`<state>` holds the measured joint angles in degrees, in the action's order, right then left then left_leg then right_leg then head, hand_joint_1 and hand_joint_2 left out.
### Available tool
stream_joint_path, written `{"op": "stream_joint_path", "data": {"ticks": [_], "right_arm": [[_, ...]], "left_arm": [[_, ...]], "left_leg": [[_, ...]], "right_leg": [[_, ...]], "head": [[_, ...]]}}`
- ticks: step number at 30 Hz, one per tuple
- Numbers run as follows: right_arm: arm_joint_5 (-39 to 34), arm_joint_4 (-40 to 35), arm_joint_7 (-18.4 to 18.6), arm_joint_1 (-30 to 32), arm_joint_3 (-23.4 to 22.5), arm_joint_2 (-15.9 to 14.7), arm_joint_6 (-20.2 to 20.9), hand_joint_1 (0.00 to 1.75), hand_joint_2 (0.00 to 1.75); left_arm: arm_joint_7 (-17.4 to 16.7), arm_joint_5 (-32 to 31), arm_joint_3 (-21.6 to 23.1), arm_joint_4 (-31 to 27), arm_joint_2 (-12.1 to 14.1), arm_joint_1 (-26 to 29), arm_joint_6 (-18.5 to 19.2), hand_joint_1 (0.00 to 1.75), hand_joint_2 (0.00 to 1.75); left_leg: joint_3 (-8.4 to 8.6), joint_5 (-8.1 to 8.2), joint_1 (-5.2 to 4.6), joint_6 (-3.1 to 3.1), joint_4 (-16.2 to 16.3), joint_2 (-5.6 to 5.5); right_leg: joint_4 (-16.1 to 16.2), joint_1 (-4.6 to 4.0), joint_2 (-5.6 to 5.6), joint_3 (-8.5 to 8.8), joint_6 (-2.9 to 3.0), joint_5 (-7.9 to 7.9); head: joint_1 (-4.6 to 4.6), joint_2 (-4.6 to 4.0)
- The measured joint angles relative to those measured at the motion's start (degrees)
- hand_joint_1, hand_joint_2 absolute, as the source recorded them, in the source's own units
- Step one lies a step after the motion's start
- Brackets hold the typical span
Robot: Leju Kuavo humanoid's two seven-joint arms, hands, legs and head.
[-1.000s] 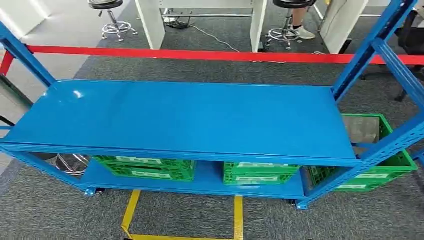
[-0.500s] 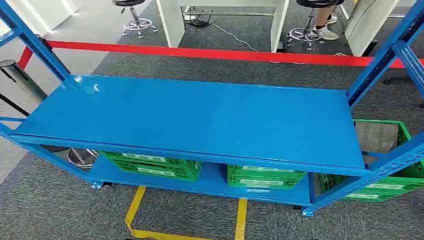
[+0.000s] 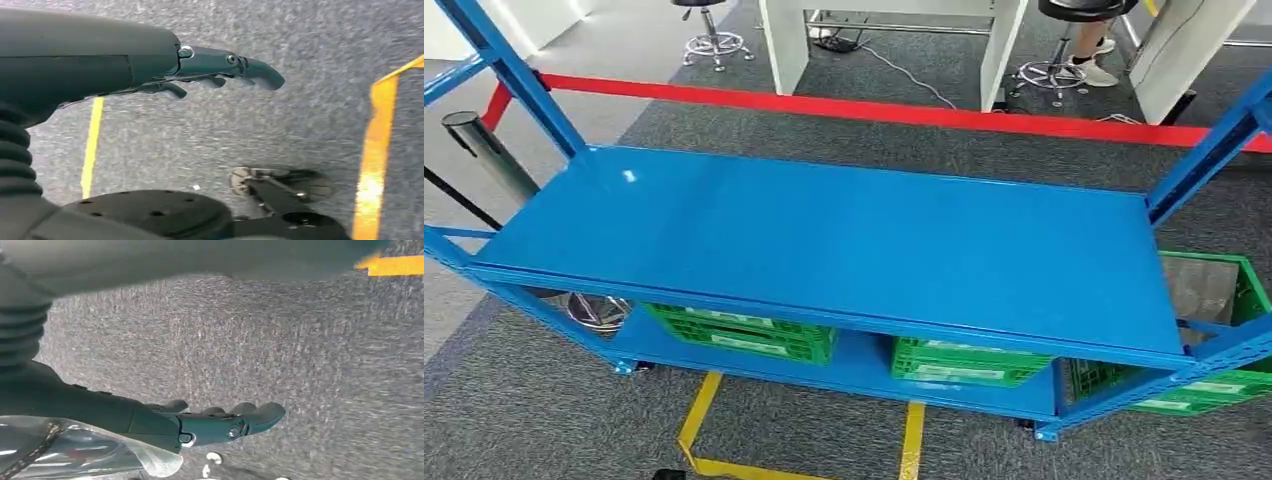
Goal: Take the parts from the cabinet and place them on the table.
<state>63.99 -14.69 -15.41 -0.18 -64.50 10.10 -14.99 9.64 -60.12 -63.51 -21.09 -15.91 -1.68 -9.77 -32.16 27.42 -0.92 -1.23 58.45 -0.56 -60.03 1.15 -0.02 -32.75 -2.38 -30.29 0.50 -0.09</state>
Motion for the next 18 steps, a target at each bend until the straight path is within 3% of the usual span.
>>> {"op": "stream_joint_path", "data": {"ticks": [1,4,6,8,10,11,12,14,15,16,18], "right_arm": [[-1.17,0.04,0.15,0.20,1.10,0.00,0.28,0.00,0.00],[-4.50,0.04,1.03,1.08,4.00,-0.53,0.94,0.00,0.00],[-6.43,0.02,1.49,1.32,5.88,-0.81,1.46,0.00,0.00],[-8.37,-0.04,1.92,1.32,7.85,-1.07,1.84,0.00,0.00],[-11.03,-0.52,2.58,1.28,10.42,-1.49,2.49,0.00,0.00],[-12.04,-0.88,2.77,1.23,11.39,-1.71,2.73,0.00,0.00],[-13.16,-1.35,3.08,1.16,12.51,-1.90,2.93,0.00,0.00],[-15.17,-2.39,3.56,0.97,14.62,-2.21,3.50,0.00,0.00],[-16.20,-2.84,3.71,0.88,15.76,-2.30,3.67,0.00,0.00],[-17.22,-3.22,3.98,0.67,16.85,-2.43,3.89,0.00,0.00],[-19.54,-3.69,4.59,0.63,19.17,-2.78,4.54,0.00,0.00]], "left_arm": [[-0.13,1.13,1.06,-0.19,0.21,-0.05,0.15,0.00,0.00],[-0.53,4.17,3.91,-0.55,1.03,0.07,0.59,0.00,0.00],[-0.92,6.25,5.97,-0.70,1.59,0.46,0.91,0.00,0.00],[-1.22,8.11,7.80,-0.70,2.01,0.97,1.25,0.00,0.00],[-1.55,10.41,10.11,-0.68,2.49,1.81,1.68,0.00,0.00],[-1.79,11.39,11.02,-0.65,2.75,2.34,1.77,0.00,0.00],[-2.01,12.45,12.11,-0.59,2.99,2.93,1.99,0.00,0.00],[-2.27,14.50,14.28,-0.31,3.50,3.97,2.32,0.00,0.00],[-2.36,15.32,15.21,-0.17,3.74,4.32,2.49,0.00,0.00],[-2.47,16.26,16.31,0.05,3.85,4.53,2.64,0.00,0.00],[-2.95,18.49,18.60,0.15,4.35,5.02,2.95,0.00,0.00]], "left_leg": [[-0.21,0.25,-0.02,0.21,0.52,-0.08],[-0.08,0.19,0.16,0.54,0.49,-0.03],[-0.75,2.00,0.28,1.40,2.57,0.11],[-4.43,6.39,0.72,2.10,10.76,0.14],[-7.63,8.60,1.03,2.35,17.62,0.15],[-7.65,7.76,1.16,2.33,17.59,0.16],[-6.61,5.71,1.24,2.24,15.23,0.16],[-2.28,0.35,1.29,1.87,5.80,0.20],[-0.86,-0.56,1.27,1.70,2.35,0.34],[-0.31,0.12,0.90,1.56,1.23,0.38],[-0.49,0.45,0.80,1.19,0.93,0.27]], "right_leg": [[0.37,0.05,0.20,0.62,0.96,0.36],[0.44,-0.17,0.15,0.68,1.80,0.47],[0.70,0.22,-0.03,0.93,2.23,0.61],[0.69,0.25,-0.22,0.93,2.61,0.55],[0.67,0.27,-0.37,0.93,2.65,0.49],[0.67,0.28,-0.36,1.03,2.66,0.44],[0.67,0.31,-0.34,1.12,2.60,0.38],[0.69,0.34,-0.30,1.48,2.41,0.21],[0.73,0.34,-0.32,1.47,2.28,0.15],[0.51,-0.07,-0.32,1.34,1.89,-0.01],[0.89,0.02,-0.57,1.17,1.14,0.24]], "head": [[0.22,0.00],[0.24,0.00],[0.42,0.00],[0.59,0.00],[0.63,0.00],[0.61,0.00],[0.61,0.00],[0.61,0.00],[0.63,0.00],[0.63,0.00],[0.50,0.00]]}}
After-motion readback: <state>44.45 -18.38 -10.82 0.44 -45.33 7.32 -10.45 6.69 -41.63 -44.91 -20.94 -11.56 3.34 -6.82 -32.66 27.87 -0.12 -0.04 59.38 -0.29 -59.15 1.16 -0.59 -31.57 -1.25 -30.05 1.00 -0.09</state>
